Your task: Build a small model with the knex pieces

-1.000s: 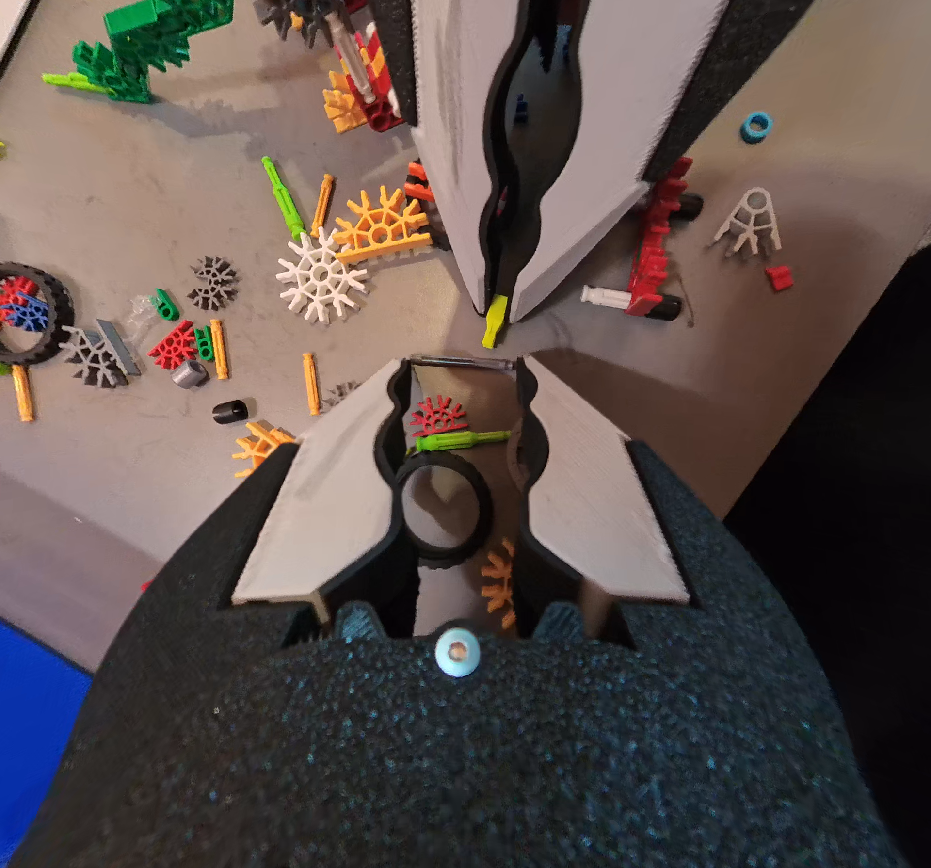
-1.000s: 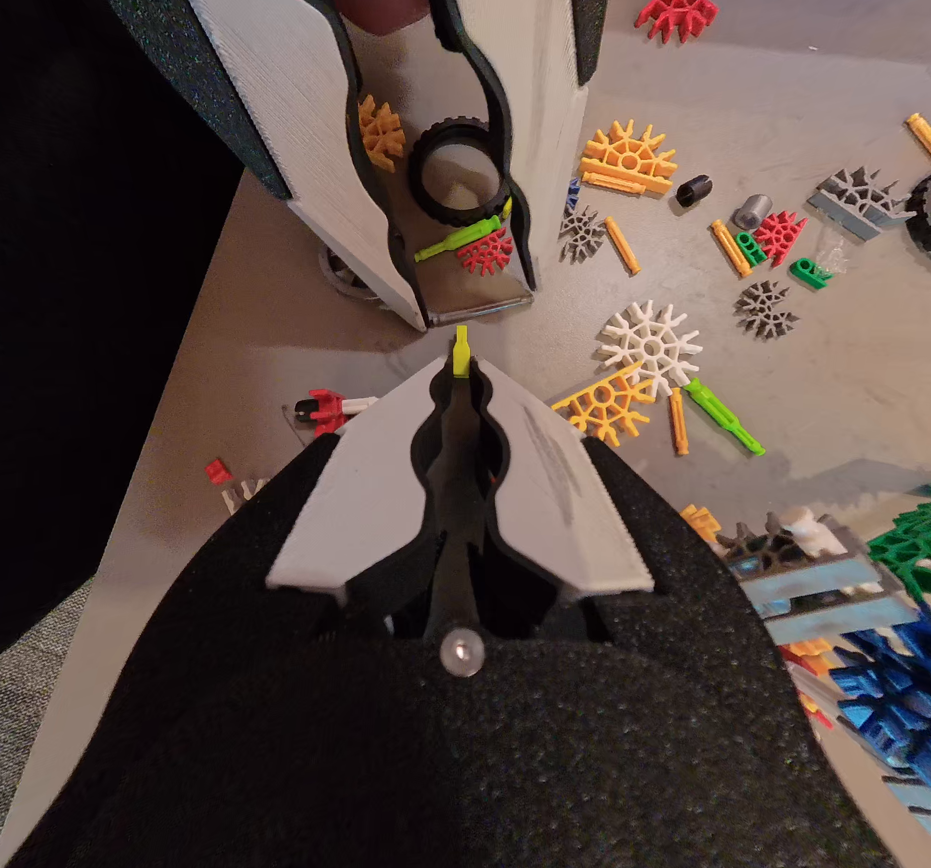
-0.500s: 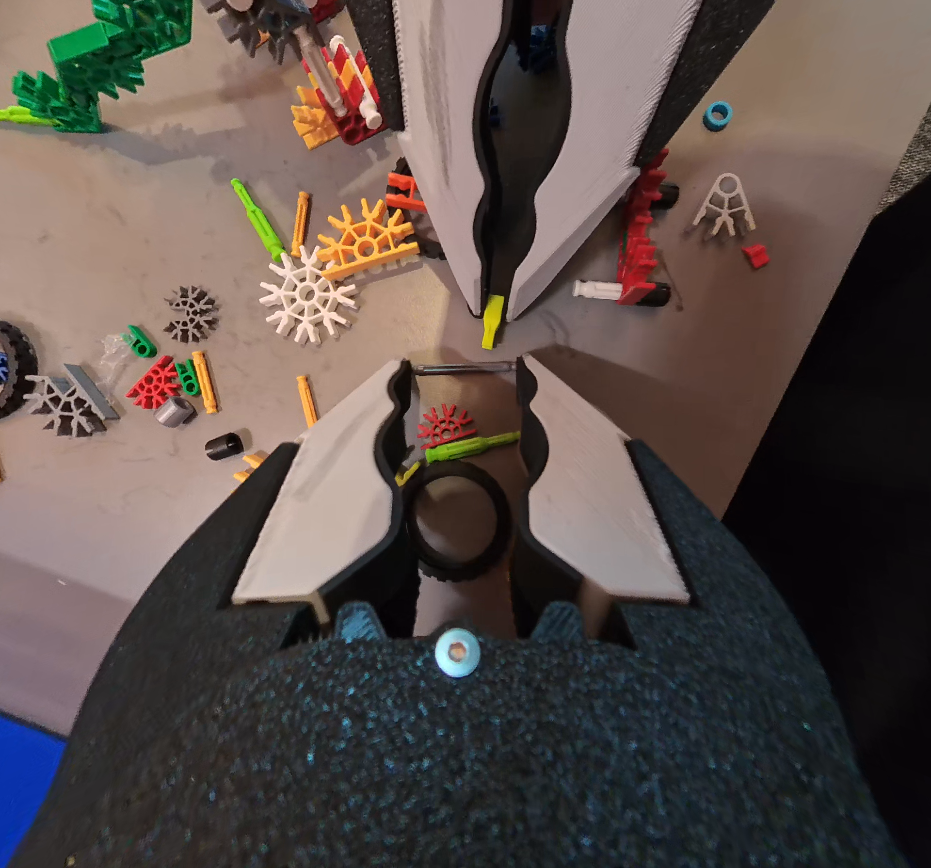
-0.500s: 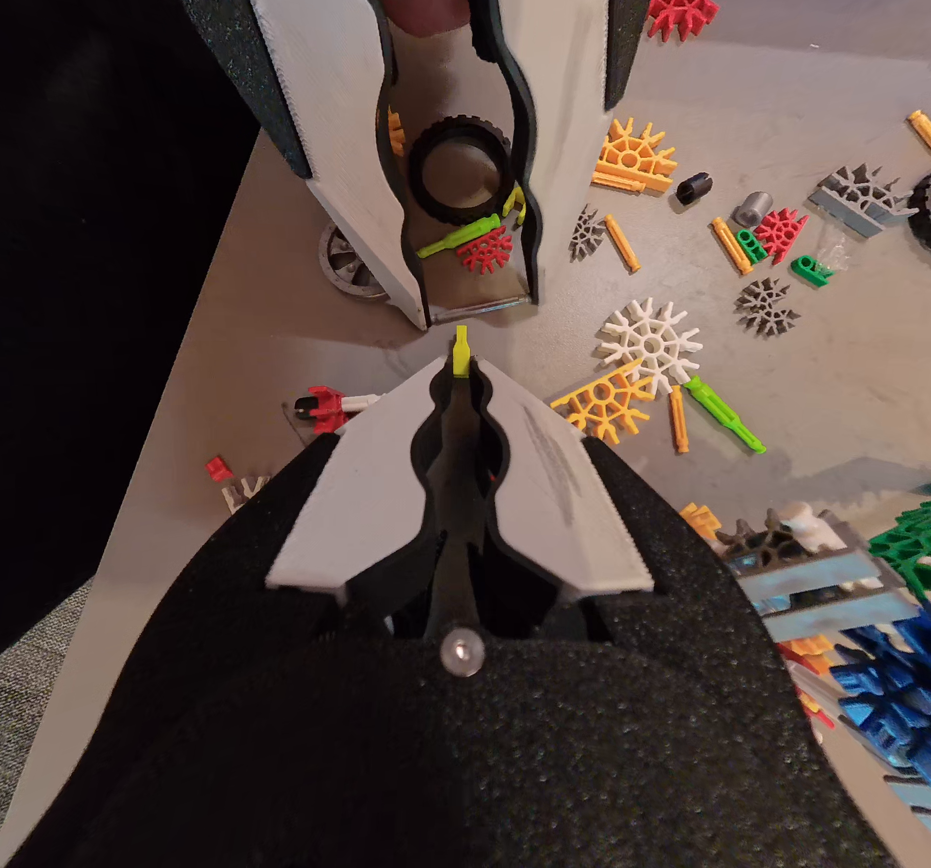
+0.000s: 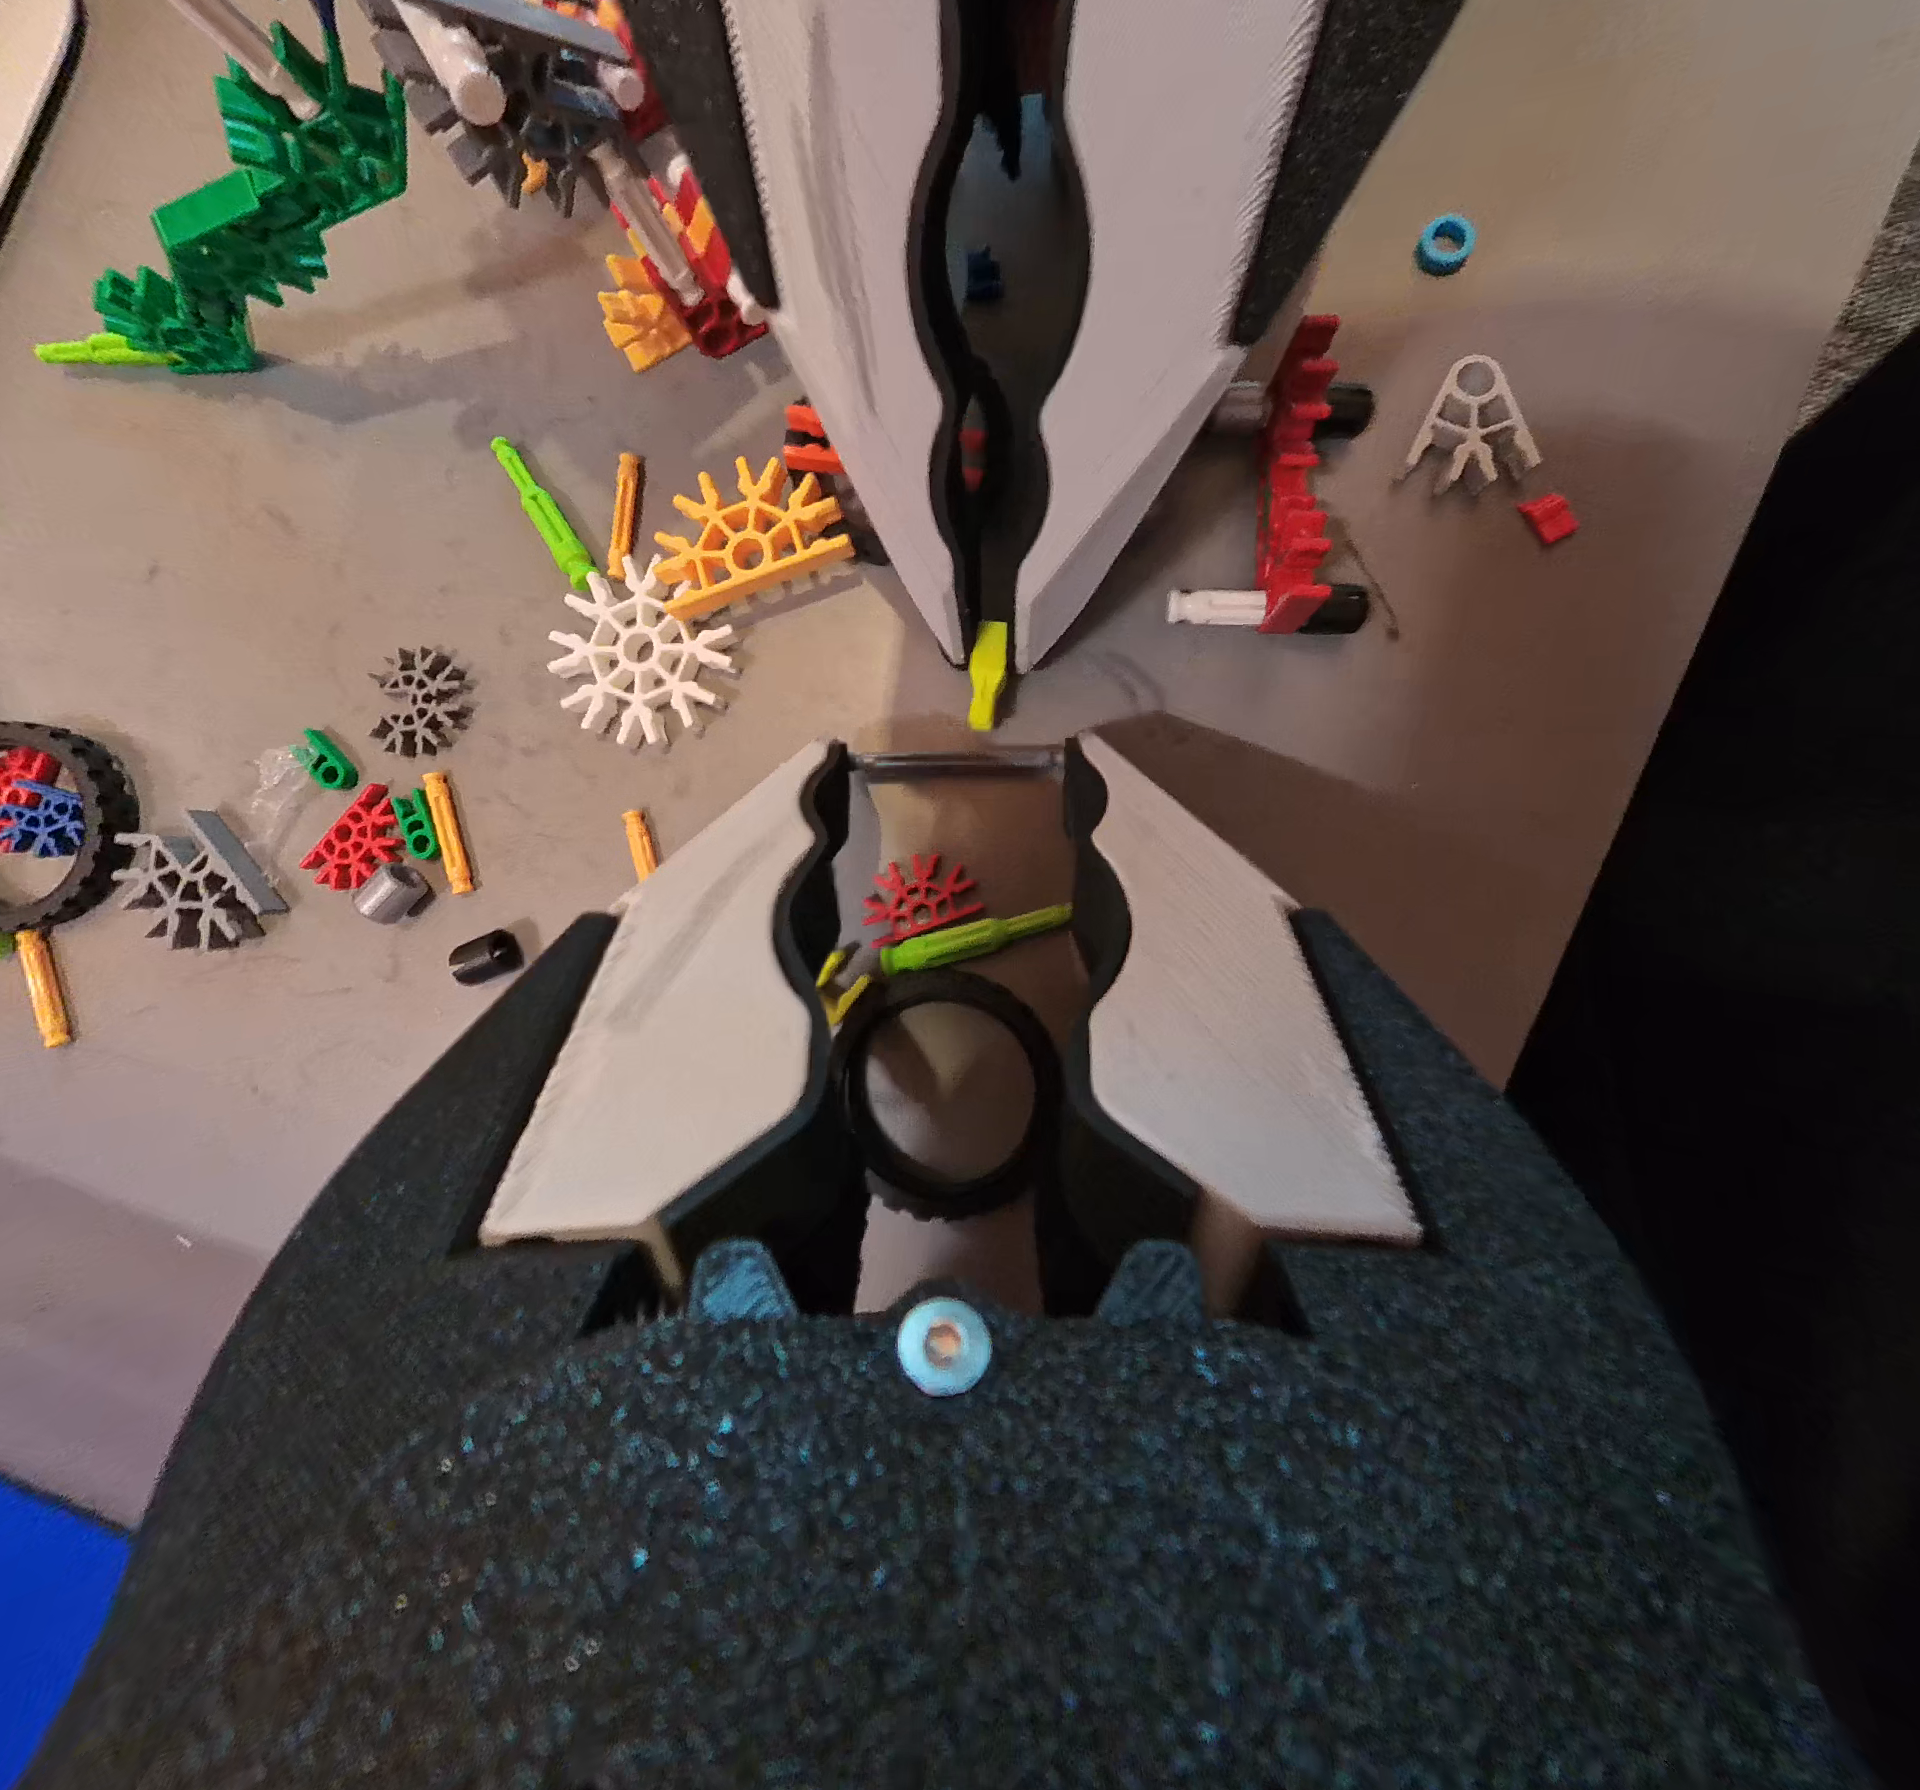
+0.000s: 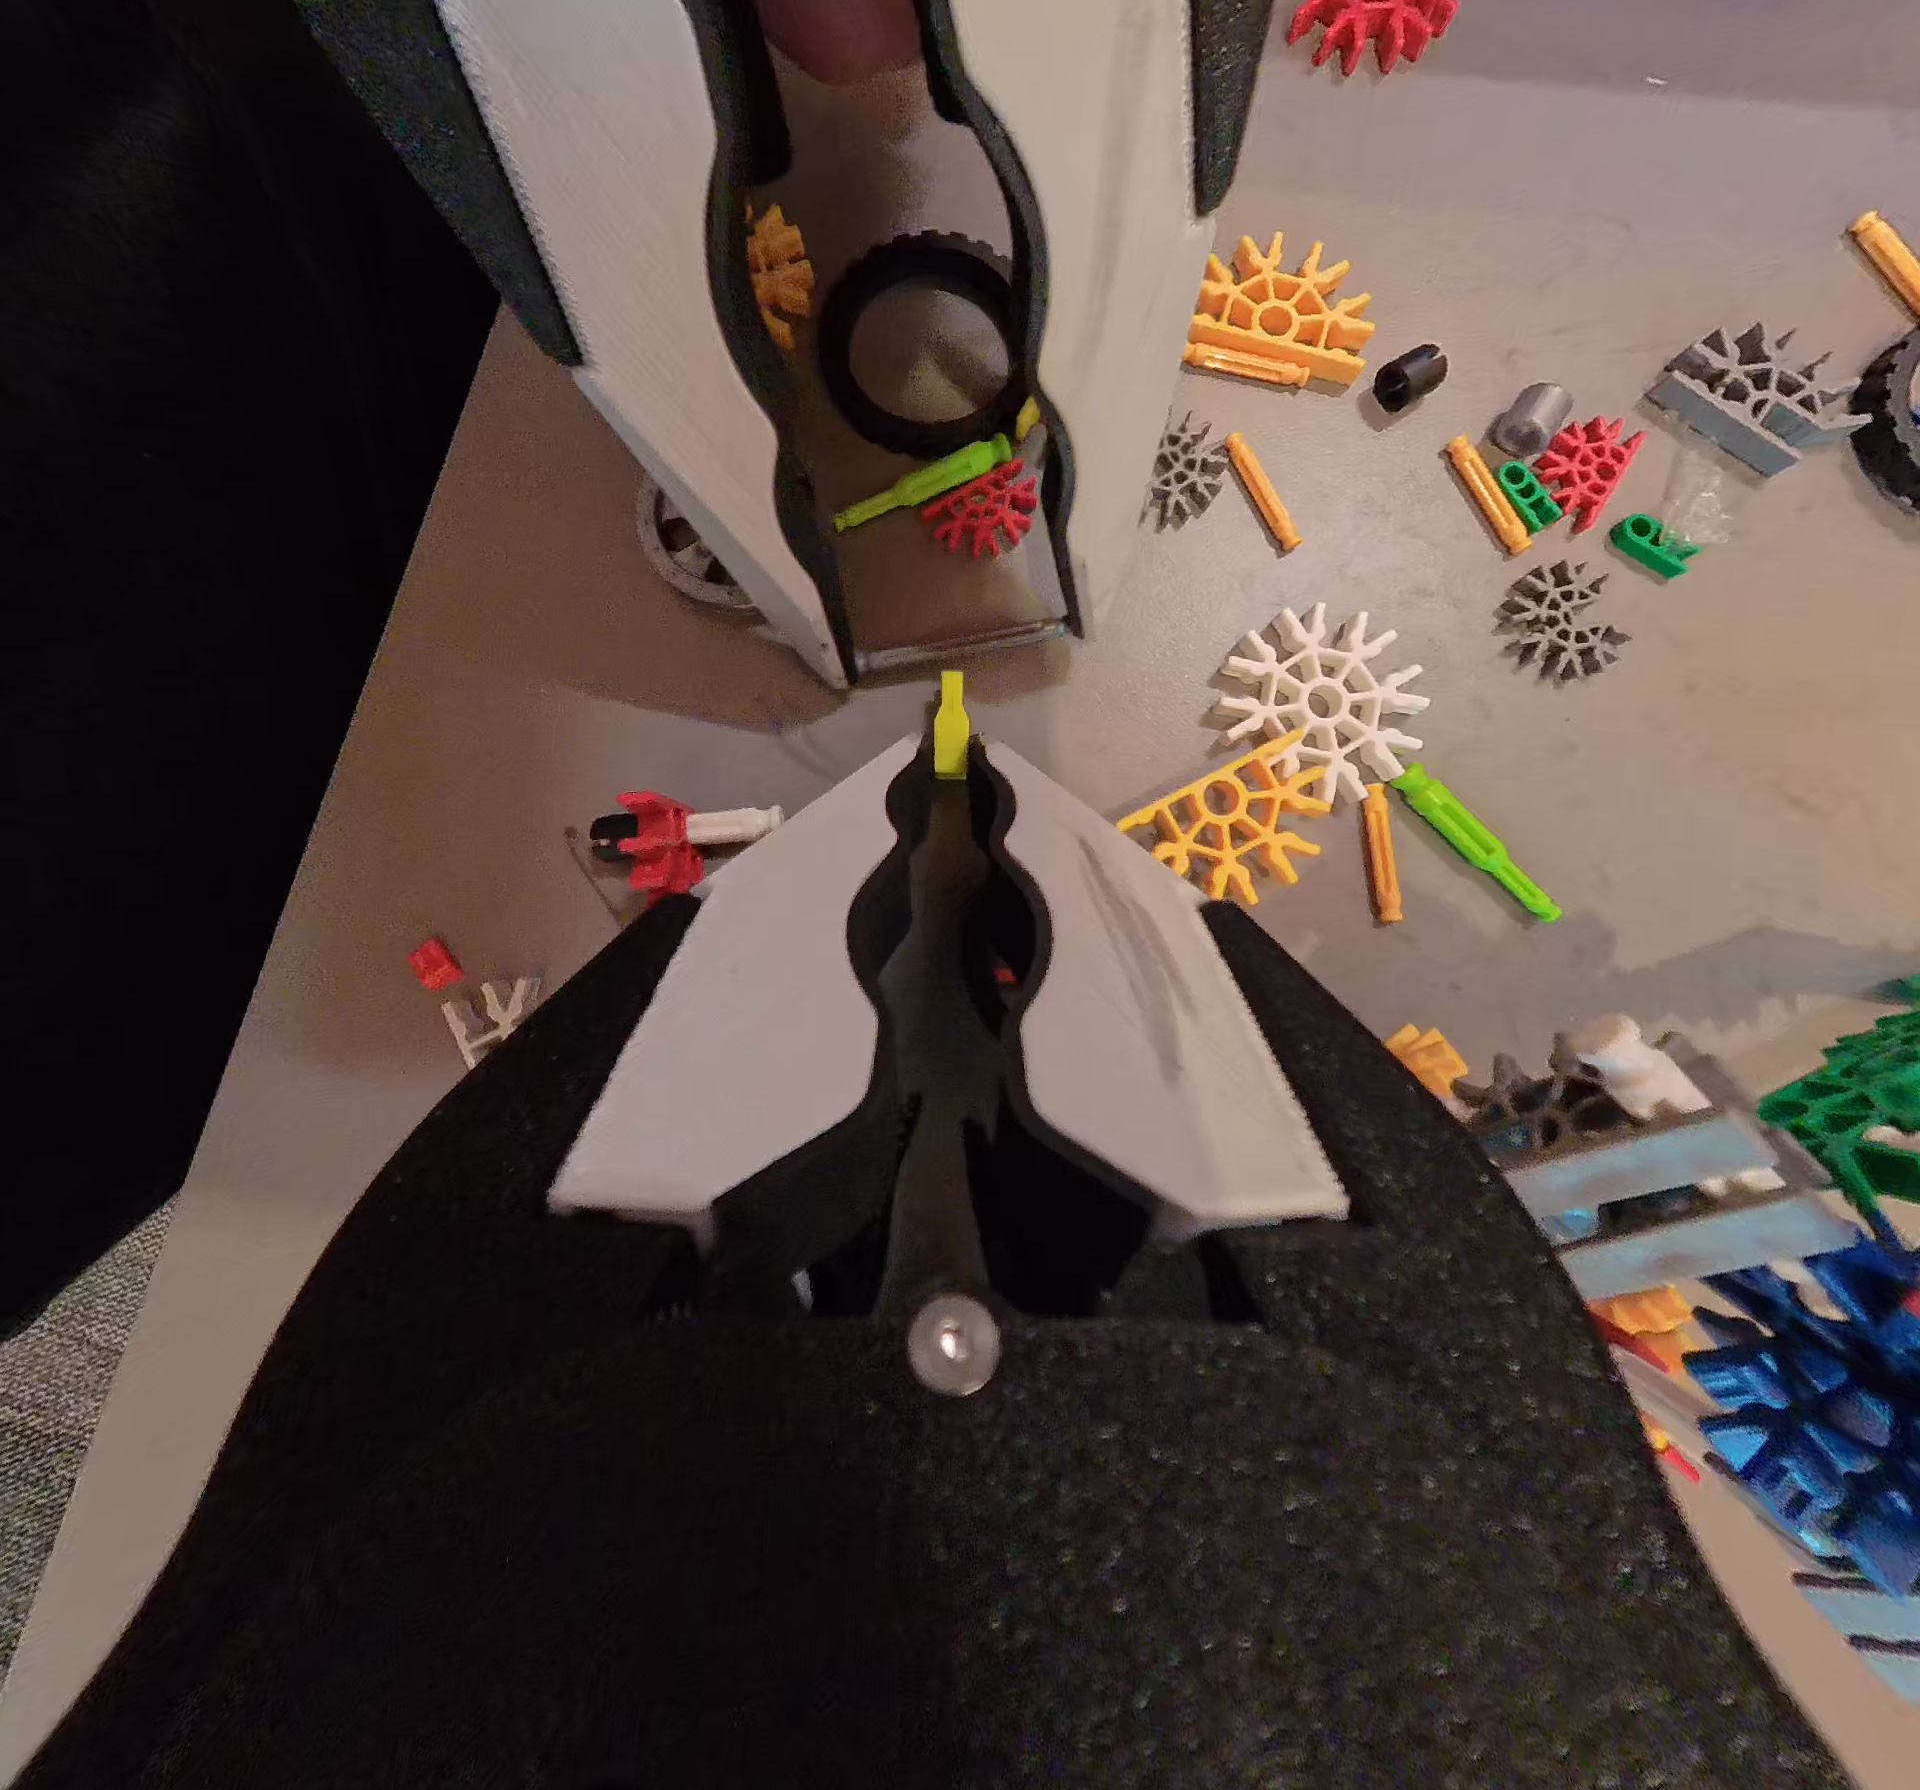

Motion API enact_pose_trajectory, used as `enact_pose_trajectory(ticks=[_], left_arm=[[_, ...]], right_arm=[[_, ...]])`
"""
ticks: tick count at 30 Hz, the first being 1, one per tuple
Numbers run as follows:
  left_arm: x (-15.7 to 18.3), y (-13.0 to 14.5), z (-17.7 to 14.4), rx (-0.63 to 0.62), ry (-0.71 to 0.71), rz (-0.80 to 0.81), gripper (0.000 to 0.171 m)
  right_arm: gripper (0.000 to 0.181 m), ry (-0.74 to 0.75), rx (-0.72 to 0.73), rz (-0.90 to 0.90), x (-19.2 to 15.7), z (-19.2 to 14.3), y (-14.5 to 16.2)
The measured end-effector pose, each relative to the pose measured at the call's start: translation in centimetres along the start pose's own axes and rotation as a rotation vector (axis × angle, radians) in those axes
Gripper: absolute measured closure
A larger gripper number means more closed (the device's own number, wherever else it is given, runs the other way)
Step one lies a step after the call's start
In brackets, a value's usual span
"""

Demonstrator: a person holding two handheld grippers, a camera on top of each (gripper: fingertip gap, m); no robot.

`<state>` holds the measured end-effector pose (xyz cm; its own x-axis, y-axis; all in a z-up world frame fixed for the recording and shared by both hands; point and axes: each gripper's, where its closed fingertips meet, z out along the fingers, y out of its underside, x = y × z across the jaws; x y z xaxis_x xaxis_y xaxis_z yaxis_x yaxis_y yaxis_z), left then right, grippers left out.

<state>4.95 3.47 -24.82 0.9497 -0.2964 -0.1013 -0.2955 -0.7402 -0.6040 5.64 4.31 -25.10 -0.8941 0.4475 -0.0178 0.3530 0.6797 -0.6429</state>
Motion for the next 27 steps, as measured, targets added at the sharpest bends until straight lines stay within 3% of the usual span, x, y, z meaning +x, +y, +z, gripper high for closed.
enact_pose_trajectory(ticks=[12,27], left_arm=[[0.7,-1.2,0.1,0.074,0.030,0.015,0.133],[0.5,-0.7,0.5,0.045,0.014,0.041,0.133]], right_arm=[[0.176,-0.007,0.005,0.001,0.1,0.0,0.1],[0.176,-0.016,0.009,0.000,0.2,-0.2,0.2]])
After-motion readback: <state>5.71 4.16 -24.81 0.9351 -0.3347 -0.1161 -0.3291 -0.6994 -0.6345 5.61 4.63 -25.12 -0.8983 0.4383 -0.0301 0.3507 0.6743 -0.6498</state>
